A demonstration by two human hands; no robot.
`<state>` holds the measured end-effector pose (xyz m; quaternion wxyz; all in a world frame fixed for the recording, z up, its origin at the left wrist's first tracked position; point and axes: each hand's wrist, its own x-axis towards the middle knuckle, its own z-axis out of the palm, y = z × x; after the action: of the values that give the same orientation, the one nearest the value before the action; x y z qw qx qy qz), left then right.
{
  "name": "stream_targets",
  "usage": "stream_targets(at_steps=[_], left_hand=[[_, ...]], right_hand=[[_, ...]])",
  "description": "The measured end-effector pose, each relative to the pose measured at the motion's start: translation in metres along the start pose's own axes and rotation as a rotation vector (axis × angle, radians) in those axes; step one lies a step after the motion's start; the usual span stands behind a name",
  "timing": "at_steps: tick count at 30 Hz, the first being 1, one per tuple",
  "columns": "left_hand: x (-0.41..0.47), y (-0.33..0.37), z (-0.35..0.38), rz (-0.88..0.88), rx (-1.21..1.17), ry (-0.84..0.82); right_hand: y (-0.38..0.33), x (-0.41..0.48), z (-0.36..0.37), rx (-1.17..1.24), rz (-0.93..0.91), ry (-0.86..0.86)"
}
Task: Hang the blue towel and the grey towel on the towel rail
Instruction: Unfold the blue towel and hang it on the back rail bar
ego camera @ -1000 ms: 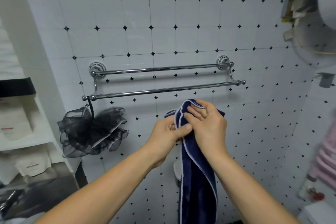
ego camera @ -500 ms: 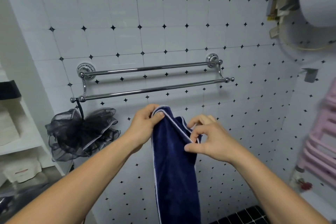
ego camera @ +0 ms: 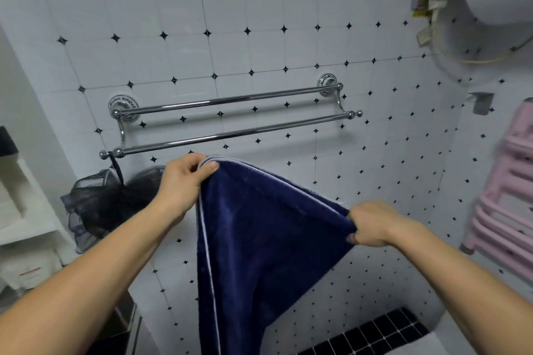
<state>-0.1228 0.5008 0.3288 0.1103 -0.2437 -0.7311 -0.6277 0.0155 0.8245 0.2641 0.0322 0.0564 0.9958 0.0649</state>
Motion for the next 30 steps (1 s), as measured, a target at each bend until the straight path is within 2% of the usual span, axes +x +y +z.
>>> stream_targets(at_steps=[2,4,5,7,9,11,13,14,15,18,19,20,21,23,24,25,26,28,29,30], left_hand=[[0.001,-0.007,-0.008,-0.011,0.077,0.012],[0.001,-0.014,-0.016,-0.05,0.098,0.045],[0.001,-0.017,-0.021,-0.069,0.093,0.059],[0.0,-0.021,-0.031,-0.091,0.11,0.071],[-0.001,-0.024,-0.041,-0.09,0.158,0.083],[-0.002,-0.027,-0.05,-0.079,0.166,0.092],[-0.003,-0.029,-0.054,-0.067,0.161,0.088],[-0.003,-0.029,-0.054,-0.059,0.173,0.081],[-0.003,-0.029,-0.052,-0.049,0.188,0.073],[-0.001,-0.034,-0.049,-0.053,0.206,0.092],[0.0,-0.036,-0.049,-0.061,0.201,0.103],[0.0,-0.038,-0.05,-0.068,0.196,0.115],[-0.001,-0.04,-0.051,-0.072,0.193,0.125],[-0.003,-0.041,-0.053,-0.069,0.193,0.132],[-0.004,-0.041,-0.053,-0.065,0.205,0.122],[-0.005,-0.041,-0.052,-0.061,0.221,0.11],[-0.005,-0.042,-0.051,-0.06,0.23,0.103],[-0.005,-0.043,-0.048,-0.068,0.232,0.107],[-0.005,-0.043,-0.047,-0.071,0.231,0.11],[-0.005,-0.042,-0.048,-0.07,0.22,0.111]], right_hand=[[0.01,0.005,-0.01,0.021,0.077,0.103],[0.019,0.01,-0.02,0.187,0.16,0.192],[0.023,0.01,-0.024,0.306,0.151,0.166],[0.03,0.01,-0.03,0.524,0.052,0.001],[0.029,0.01,-0.034,0.632,-0.019,-0.087],[0.024,0.015,-0.04,0.679,0.02,0.075],[0.012,0.021,-0.049,0.726,0.177,0.346],[0.001,0.02,-0.052,0.758,0.209,0.42],[-0.012,0.017,-0.055,0.777,0.162,0.42],[-0.055,0.0,-0.052,0.793,-0.296,0.113],[-0.061,-0.004,-0.049,0.771,-0.362,0.088],[-0.059,-0.002,-0.051,0.762,-0.34,0.138],[-0.05,0.003,-0.056,0.789,-0.239,0.242],[-0.027,0.008,-0.069,0.829,0.148,0.366],[-0.018,0.007,-0.073,0.84,0.308,0.344],[-0.015,0.004,-0.073,0.864,0.335,0.278],[-0.017,0.002,-0.073,0.876,0.209,0.194],[-0.035,-0.01,-0.065,0.891,-0.184,-0.086],[-0.045,-0.017,-0.061,0.918,-0.325,-0.201],[-0.05,-0.022,-0.059,0.939,-0.368,-0.233]])
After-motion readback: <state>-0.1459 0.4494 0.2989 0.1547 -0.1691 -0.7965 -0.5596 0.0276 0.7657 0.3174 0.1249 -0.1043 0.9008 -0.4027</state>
